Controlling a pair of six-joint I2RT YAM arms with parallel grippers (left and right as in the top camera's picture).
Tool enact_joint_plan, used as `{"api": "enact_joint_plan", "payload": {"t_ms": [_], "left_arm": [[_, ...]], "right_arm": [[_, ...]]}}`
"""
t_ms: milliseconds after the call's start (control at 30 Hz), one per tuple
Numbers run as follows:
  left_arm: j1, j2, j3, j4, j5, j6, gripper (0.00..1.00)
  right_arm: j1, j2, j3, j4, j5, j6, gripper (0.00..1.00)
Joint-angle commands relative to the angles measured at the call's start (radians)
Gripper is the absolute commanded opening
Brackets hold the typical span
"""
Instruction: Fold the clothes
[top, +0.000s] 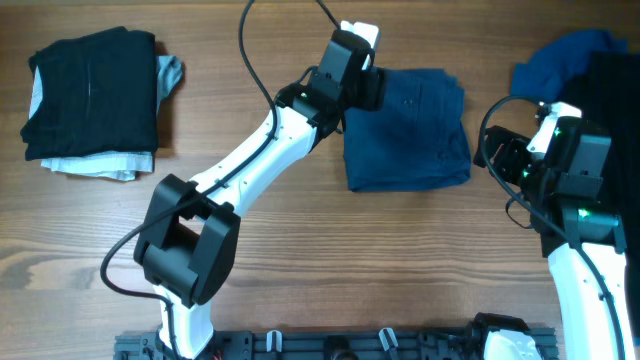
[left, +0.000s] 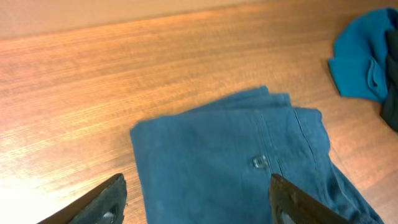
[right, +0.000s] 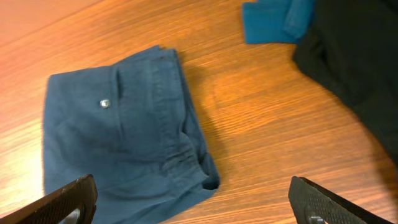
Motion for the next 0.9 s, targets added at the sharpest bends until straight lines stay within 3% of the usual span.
{"api": "enact_joint_plan", "payload": {"t_ms": [0, 33, 67, 500, 667, 867], "left_arm": [[0.013, 0.008, 0.003, 0.072, -0.044, 0.04, 0.19], [0.013, 0.019, 0.003, 0.101, -0.044, 0.04, 0.09], [0.013, 0.033, 0.003, 0.126, -0.044, 0.04, 0.04], [0.018, 0.397, 0.003, 0.606, -0.013, 0.04, 0.05], [0.027, 0.463, 0.003, 0.506, -0.014, 0.041, 0.07], [0.044, 0.423, 0.003, 0.16, -0.014, 0.036, 0.08]], "right_arm": [[-0.004, 0.007, 0.002, -0.001, 0.068, 0.003, 1.0], [-0.004, 0.013, 0.002, -0.001, 0.068, 0.003, 1.0], [-0.004, 0.018, 0.002, -0.001, 0.068, 0.004, 1.0], [-0.004, 0.108, 0.002, 0.0, 0.068, 0.003, 1.0], [-0.004, 0.138, 0.002, 0.0, 0.068, 0.004, 1.0], [-0.004, 0.147, 0.002, 0.0, 0.068, 0.004, 1.0]]}}
